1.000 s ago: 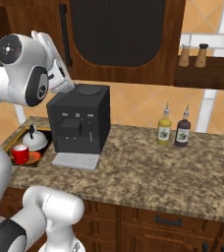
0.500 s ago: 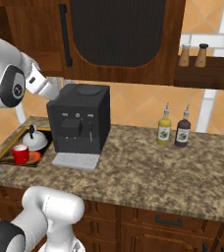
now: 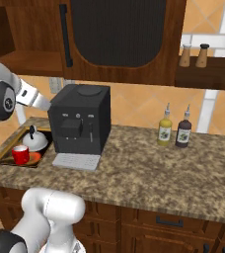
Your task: Pick the kettle from the counter and place it on the tray. Then pick the mug from the cabinet and place it on the tray. Then close the cabinet doors.
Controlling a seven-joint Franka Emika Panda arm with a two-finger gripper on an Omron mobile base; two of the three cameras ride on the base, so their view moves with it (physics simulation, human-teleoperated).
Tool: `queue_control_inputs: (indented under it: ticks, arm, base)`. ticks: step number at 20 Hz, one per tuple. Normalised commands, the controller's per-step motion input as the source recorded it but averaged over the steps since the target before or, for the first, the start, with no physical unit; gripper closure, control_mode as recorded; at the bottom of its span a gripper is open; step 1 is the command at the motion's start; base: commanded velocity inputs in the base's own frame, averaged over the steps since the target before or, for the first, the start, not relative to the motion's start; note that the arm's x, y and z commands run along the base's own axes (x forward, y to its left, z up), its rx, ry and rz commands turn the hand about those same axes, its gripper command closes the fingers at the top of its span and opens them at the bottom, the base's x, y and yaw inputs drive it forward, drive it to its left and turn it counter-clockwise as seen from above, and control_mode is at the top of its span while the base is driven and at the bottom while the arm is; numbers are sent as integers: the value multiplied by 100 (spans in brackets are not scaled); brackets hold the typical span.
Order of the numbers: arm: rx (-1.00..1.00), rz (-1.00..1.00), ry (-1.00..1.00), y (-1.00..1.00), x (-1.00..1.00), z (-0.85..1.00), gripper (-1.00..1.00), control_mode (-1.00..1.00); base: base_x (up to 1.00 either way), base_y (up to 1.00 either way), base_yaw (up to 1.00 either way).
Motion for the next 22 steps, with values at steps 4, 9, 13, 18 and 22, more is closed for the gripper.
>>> queue_control_inputs:
  ticks: [4, 9, 13, 18, 22]
  arm:
    - [-18, 29, -4, 28, -7, -74, 100, -100]
    - [-18, 27, -8, 14, -51, -38, 100, -100]
    - [-20, 20, -22, 32, -74, -26, 100, -100]
    - [-24, 12, -23, 39, -88, -4, 100, -100]
    - [-24, 2, -22, 58, -45, -22, 100, -100]
  base:
    - [0, 0, 0]
    - [0, 0, 0]
    - [0, 0, 0]
    - [0, 0, 0]
    - [0, 0, 0]
